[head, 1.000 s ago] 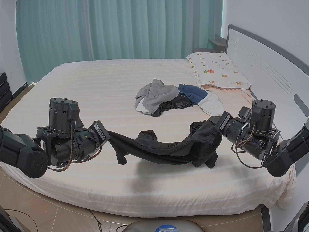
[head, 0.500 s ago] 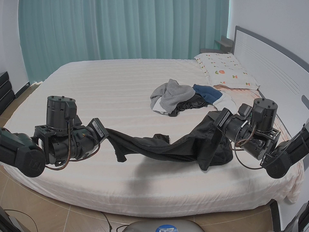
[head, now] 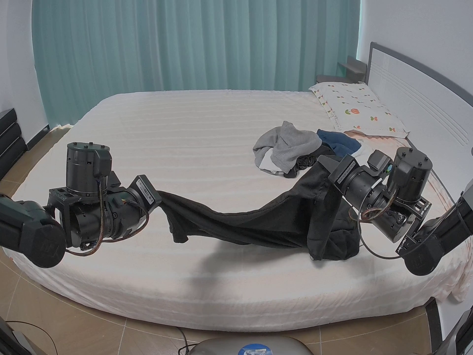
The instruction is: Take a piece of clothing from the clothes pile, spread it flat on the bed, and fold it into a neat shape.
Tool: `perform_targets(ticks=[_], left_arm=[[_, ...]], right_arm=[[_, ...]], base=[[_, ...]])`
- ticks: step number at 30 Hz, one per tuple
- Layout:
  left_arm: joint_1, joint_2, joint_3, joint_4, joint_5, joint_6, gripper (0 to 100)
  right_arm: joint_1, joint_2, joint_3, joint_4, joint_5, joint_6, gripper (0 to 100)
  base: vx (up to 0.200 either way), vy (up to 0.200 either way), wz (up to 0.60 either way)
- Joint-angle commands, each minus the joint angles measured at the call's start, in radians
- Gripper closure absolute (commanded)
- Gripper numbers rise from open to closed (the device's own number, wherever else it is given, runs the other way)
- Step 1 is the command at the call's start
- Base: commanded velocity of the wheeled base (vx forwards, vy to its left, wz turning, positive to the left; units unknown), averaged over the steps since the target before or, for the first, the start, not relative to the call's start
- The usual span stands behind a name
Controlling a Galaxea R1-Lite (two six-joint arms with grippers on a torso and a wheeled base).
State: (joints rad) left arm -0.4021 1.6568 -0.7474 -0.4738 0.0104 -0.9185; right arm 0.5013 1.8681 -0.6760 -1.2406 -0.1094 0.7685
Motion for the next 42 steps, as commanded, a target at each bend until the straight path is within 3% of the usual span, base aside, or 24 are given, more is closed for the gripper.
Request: perform_targets(ticks=[1,42], left_arm=[[0.000,-0.003,0.002,0.000,-0.001,0.000,100],[0.000,-0.008,0.010,0.001,-0.003,0.003,100]], right_arm=[[-0.003,0.005,-0.001,0.000,0.002,0.003,100],[0.000,0.000,-0.007,-0.008,0.004,0.040,100]], base=[[0.000,0.200,0.00],[0.000,0.200,0.00]])
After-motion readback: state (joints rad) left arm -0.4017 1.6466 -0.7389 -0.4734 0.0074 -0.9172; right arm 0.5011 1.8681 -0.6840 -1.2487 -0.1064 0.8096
